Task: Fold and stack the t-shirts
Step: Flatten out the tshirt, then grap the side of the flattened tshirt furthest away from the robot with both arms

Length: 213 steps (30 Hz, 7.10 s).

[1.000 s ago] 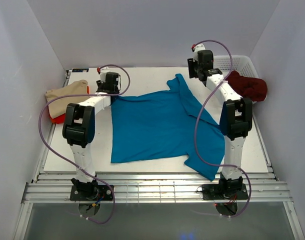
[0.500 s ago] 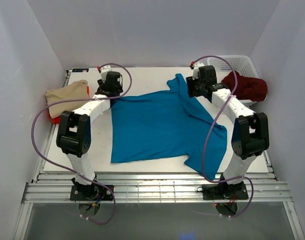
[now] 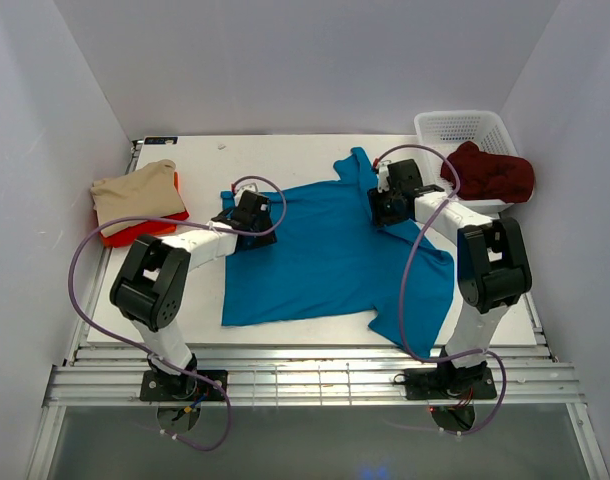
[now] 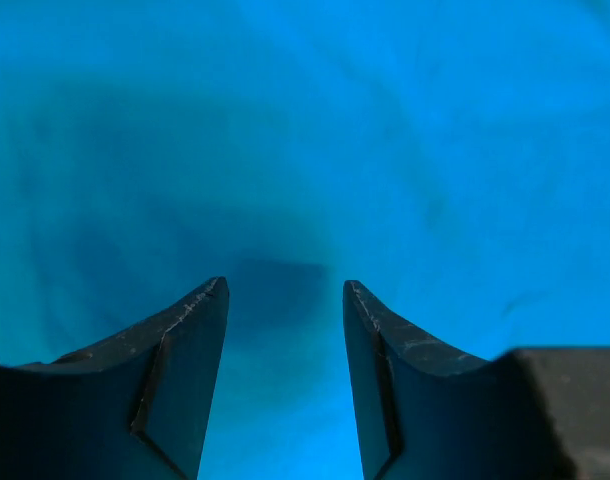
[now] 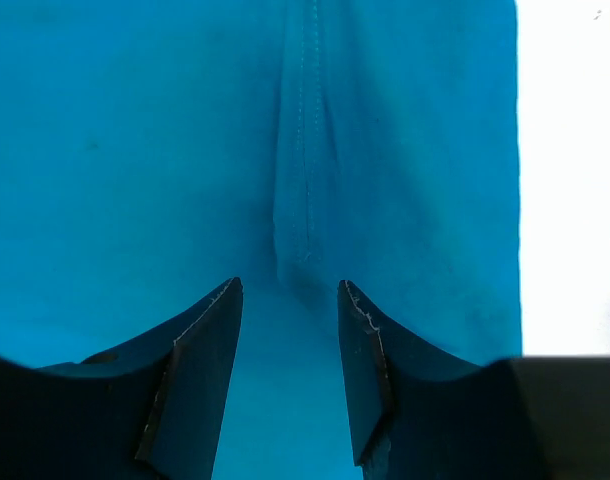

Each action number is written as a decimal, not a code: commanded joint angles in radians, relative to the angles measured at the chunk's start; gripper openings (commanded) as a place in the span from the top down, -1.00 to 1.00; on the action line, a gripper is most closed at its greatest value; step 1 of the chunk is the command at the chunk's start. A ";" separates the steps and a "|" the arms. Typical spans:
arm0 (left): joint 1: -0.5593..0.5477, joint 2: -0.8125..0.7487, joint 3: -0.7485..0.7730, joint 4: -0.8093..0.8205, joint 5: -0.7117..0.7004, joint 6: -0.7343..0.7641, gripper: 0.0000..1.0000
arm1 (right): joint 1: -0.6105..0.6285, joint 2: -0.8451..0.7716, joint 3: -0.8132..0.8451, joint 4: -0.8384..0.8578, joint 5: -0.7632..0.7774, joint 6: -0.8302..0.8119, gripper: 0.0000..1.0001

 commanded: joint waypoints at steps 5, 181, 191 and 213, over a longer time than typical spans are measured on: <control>-0.043 -0.086 -0.079 -0.021 0.054 -0.051 -0.19 | 0.001 0.061 0.001 0.048 -0.003 0.002 0.03; 0.440 0.414 0.614 -0.090 -0.090 0.245 -0.12 | -0.045 0.593 0.822 0.172 -0.160 0.027 -0.08; 0.440 0.438 0.631 -0.076 -0.083 0.266 -0.12 | -0.044 0.739 0.911 0.220 -0.209 0.077 -0.08; 0.440 0.470 0.675 -0.096 -0.055 0.256 -0.13 | -0.030 0.830 1.038 0.248 -0.157 0.091 0.07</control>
